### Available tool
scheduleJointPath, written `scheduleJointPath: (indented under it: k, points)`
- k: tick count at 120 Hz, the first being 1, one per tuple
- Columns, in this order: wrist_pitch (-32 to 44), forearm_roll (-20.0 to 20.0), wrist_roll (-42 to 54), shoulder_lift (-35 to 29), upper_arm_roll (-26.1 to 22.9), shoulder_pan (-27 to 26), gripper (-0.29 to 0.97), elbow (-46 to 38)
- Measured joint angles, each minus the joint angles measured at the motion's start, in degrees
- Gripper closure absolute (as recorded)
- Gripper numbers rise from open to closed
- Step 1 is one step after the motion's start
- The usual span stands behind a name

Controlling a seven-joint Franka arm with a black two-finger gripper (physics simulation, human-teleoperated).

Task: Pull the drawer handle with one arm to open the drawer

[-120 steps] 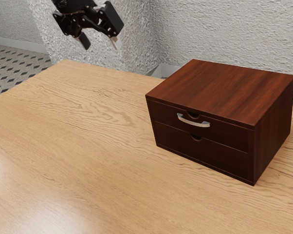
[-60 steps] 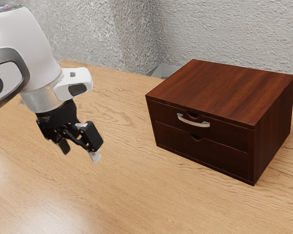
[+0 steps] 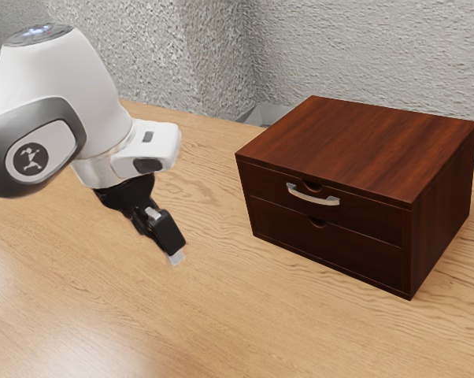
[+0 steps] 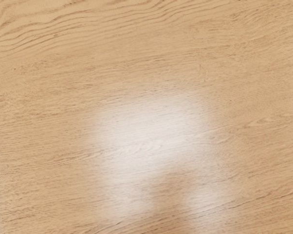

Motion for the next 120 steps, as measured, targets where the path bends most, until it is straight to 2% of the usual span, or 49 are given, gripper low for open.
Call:
scheduleJointPath:
  k: [21, 34, 46, 63, 91, 120]
  points:
    - [0.29, -0.87, 15.58, 5.98, -0.01, -0.66, 0.00, 5.51]
    - [0.17, -1.07, 24.15, 6.64, -1.42, -0.99, 0.00, 6.17]
    - [1.55, 0.51, 30.77, 6.92, -1.84, -0.94, 0.00, 4.85]
    - [9.09, 1.45, 38.50, 10.83, -2.84, -1.09, 0.00, 3.55]
    - [21.62, 1.76, 47.88, 13.07, -6.14, -1.46, 0.00, 3.11]
    - [27.71, 1.64, 54.42, 13.91, -7.74, -1.68, 0.00, 3.06]
